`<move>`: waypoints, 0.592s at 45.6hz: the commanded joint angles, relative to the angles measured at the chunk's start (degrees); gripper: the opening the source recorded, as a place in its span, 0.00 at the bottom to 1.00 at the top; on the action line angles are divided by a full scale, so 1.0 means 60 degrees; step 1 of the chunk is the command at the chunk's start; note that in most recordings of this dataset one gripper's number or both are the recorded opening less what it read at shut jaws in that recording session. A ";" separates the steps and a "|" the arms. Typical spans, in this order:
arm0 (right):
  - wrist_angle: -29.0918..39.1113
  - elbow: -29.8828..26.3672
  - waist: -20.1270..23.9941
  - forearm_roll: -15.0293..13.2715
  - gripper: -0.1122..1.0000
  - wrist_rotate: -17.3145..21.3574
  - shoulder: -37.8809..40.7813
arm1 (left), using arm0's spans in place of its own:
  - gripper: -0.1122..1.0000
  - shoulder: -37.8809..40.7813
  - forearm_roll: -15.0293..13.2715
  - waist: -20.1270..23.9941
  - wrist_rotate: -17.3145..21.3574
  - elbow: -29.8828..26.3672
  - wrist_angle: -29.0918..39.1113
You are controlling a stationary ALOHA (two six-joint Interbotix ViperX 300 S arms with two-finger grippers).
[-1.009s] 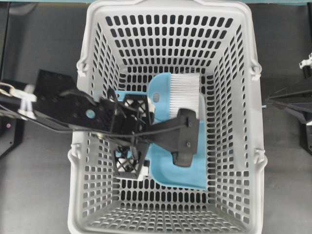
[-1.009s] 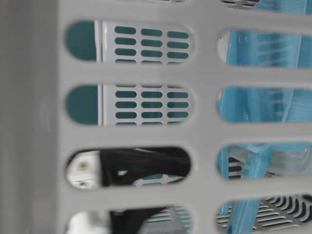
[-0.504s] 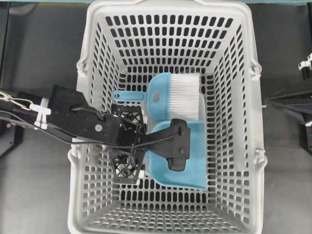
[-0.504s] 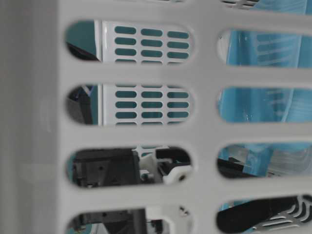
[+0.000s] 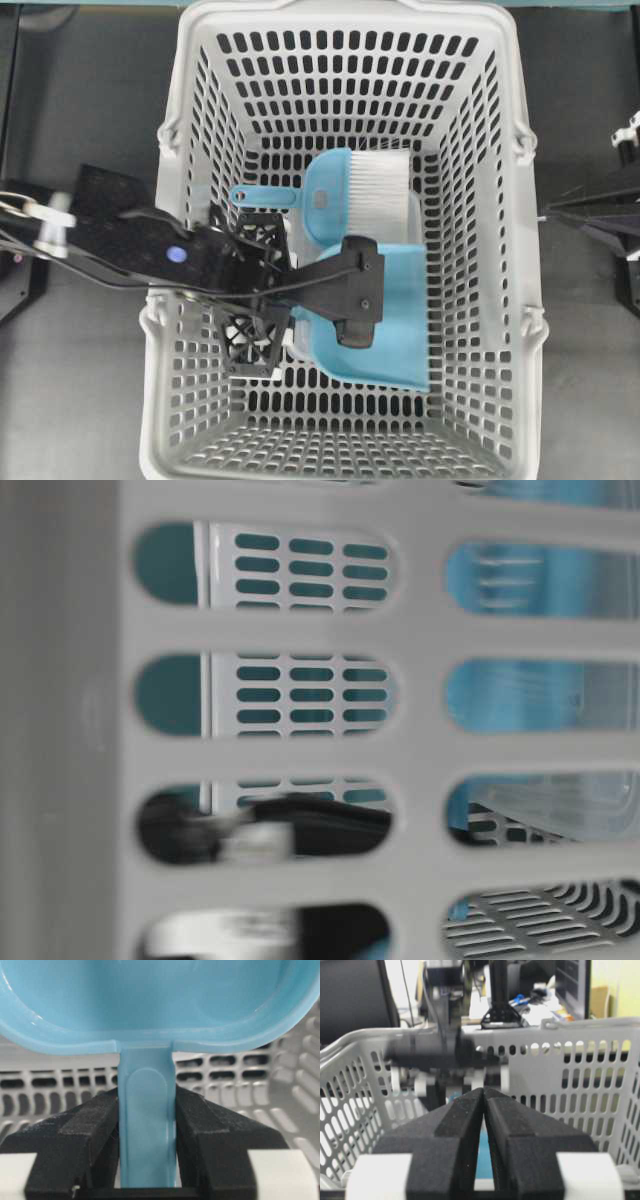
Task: Pick up the dustpan from the shopping basket with the left arm.
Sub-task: 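Lift the dustpan upward out of the basket with the left gripper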
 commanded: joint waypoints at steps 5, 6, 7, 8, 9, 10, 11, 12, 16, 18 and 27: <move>-0.0059 0.0015 0.0015 0.0044 0.10 0.0278 0.0015 | 0.35 -0.1289 0.0029 0.0234 0.0015 -0.0630 -0.0029; -0.0059 0.0015 0.0015 0.0044 0.10 0.0293 0.0015 | 0.35 -0.1406 0.0029 0.0264 0.0015 -0.0688 -0.0029; -0.0059 0.0000 0.0015 0.0044 0.10 0.0278 0.0000 | 0.35 -0.1509 0.0029 0.0278 0.0015 -0.0732 -0.0015; -0.0059 0.0000 0.0015 0.0044 0.10 0.0293 0.0000 | 0.35 -0.1626 0.0029 0.0308 0.0015 -0.0791 -0.0015; -0.0059 0.0000 0.0015 0.0044 0.10 0.0293 0.0000 | 0.35 -0.1714 0.0029 0.0322 0.0015 -0.0835 -0.0015; -0.0059 0.0015 0.0015 0.0044 0.10 0.0278 -0.0015 | 0.35 -0.1875 0.0029 0.0366 0.0029 -0.0923 0.0000; -0.0059 0.0015 0.0015 0.0059 0.10 0.0278 -0.0029 | 0.35 -0.1978 0.0029 0.0396 0.0015 -0.0967 0.0015; -0.0059 0.0000 0.0015 0.0044 0.10 0.0293 -0.0029 | 0.35 -0.2080 0.0029 0.0410 0.0029 -0.1025 0.0029; -0.0059 0.0000 0.0015 0.0044 0.10 0.0293 -0.0059 | 0.35 -0.2417 0.0029 0.0557 0.0029 -0.1201 0.0205; -0.0059 0.0000 0.0015 0.0044 0.10 0.0278 -0.0073 | 0.35 -0.2549 0.0029 0.0586 0.0029 -0.1260 0.0293; -0.0059 0.0000 0.0015 0.0044 0.10 0.0293 -0.0117 | 0.35 -0.2754 0.0029 0.0630 0.0015 -0.1318 0.0615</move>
